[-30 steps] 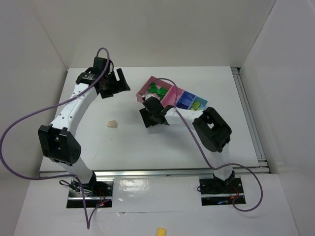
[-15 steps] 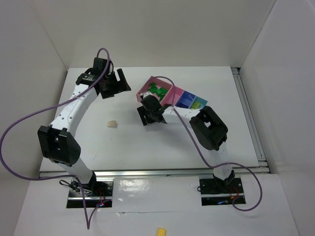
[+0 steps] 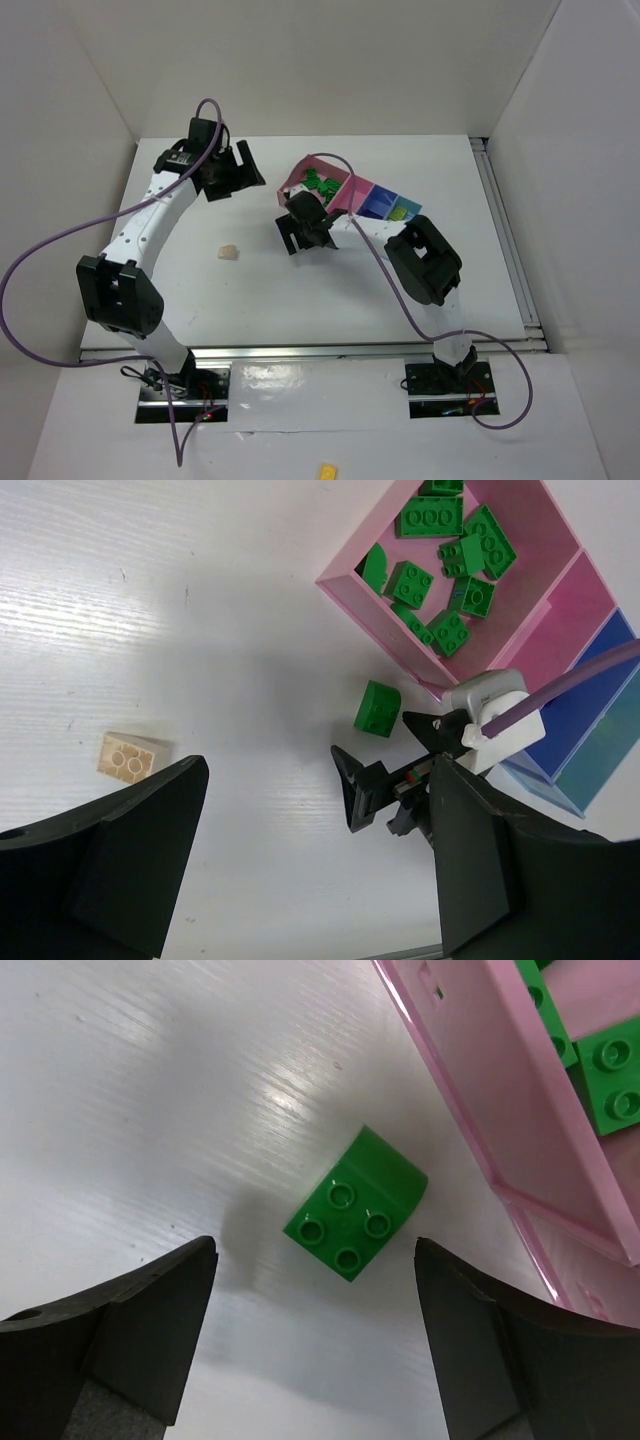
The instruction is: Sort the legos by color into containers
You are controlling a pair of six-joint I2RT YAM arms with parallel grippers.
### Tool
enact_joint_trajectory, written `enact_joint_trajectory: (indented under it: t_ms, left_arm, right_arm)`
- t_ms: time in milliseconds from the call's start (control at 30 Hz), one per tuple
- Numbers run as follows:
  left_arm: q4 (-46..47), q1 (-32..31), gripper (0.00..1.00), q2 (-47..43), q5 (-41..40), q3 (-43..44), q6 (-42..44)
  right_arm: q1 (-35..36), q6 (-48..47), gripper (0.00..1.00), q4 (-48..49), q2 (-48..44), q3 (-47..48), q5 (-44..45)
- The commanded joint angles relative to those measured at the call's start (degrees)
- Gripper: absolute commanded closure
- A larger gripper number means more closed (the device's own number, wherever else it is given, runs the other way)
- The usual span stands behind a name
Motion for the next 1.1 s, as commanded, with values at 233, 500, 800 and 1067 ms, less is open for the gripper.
enact_joint_trajectory:
  t_ms: [233, 500, 800, 1067]
  left_arm:
    - [1.00, 0.84, 0.07, -2.30, 0.83, -0.95, -0.59]
    - [1.00, 1.46, 0.07, -2.83, 0.83, -1.48, -0.06]
    - [1.00, 3.04, 0.07, -2.83, -0.31, -3.05, -0.06]
    - [-0.23, 5.24, 0.00, 0.06, -3.30, -8.58, 0.72]
  right_arm:
    - [0.71, 2.07, 0.18, -0.10, 5.85, 7.23, -1.05]
    - [2.55, 2.07, 0.51, -3.17, 7.79, 11.46, 3.51]
    - [3.17, 0.32, 0.68, -3.18, -4.68, 9.44, 10.89]
    - [-2.45, 0.84, 0.66, -5.46, -5.14, 15.39, 13.19]
